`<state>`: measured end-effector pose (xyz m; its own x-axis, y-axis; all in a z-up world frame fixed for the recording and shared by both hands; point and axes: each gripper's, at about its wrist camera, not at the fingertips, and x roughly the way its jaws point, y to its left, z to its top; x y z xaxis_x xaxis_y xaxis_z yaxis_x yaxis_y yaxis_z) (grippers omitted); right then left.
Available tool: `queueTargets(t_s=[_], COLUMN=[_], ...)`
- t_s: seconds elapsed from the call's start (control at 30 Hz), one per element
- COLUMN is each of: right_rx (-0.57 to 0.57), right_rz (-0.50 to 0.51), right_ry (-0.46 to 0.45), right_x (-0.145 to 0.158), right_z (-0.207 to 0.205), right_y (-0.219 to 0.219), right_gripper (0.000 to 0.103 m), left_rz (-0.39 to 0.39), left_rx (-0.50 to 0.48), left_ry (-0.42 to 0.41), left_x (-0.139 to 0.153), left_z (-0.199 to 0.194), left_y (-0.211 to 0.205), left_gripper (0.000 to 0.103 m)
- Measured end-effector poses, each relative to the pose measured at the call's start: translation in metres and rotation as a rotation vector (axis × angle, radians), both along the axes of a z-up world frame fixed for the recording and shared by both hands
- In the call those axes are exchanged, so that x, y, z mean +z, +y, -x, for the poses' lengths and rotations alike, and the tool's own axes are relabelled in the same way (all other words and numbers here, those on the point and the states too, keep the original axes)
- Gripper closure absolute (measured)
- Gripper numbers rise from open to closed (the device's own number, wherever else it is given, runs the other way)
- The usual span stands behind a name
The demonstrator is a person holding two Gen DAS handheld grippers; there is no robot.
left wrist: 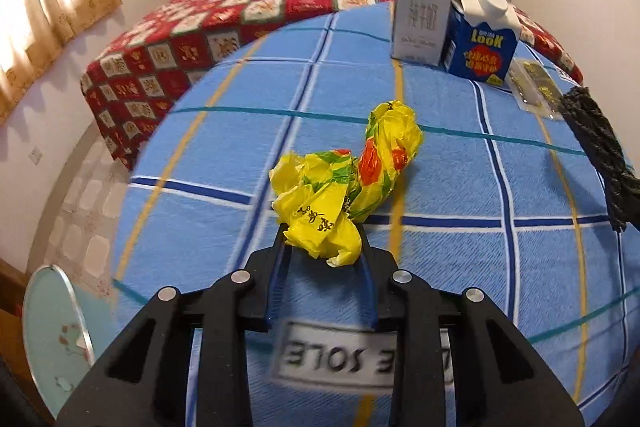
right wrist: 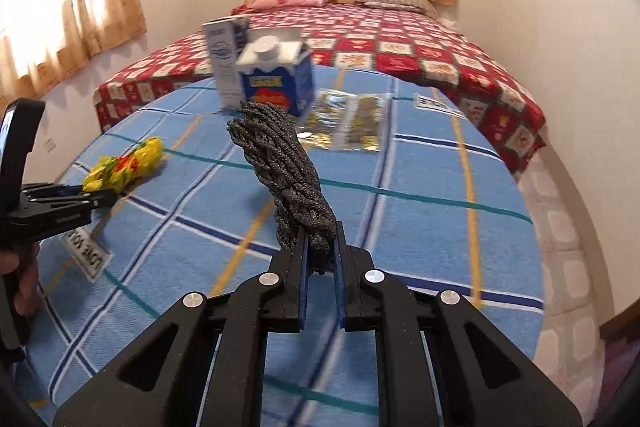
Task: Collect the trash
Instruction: 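Carry the yellow bag and black rope over the bin with both grippers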
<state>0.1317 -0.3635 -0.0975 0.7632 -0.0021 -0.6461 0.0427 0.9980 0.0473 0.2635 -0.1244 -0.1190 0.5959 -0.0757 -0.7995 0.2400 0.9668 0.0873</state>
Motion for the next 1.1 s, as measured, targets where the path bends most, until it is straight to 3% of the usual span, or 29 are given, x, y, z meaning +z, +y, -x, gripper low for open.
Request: queueTargets(t_s=[0.33, 1.1], right_rx=[0.083, 0.294], right_rz=[0.025, 0.082], right_ry=[-0.021, -0.026], right_x=[0.011, 0.015], right_z=[-0.003, -0.017], right_y=[0.053, 0.17], right_gripper=[0.091, 0.091], left_rz=[-0.033, -0.068], left_rx=[0.03, 0.144], left_ry=[-0.103, -0.145], left_x=[0.03, 0.037], left_z=[0.037, 0.091], left_y=[0.054, 0.16], left_gripper=[0.074, 0.074])
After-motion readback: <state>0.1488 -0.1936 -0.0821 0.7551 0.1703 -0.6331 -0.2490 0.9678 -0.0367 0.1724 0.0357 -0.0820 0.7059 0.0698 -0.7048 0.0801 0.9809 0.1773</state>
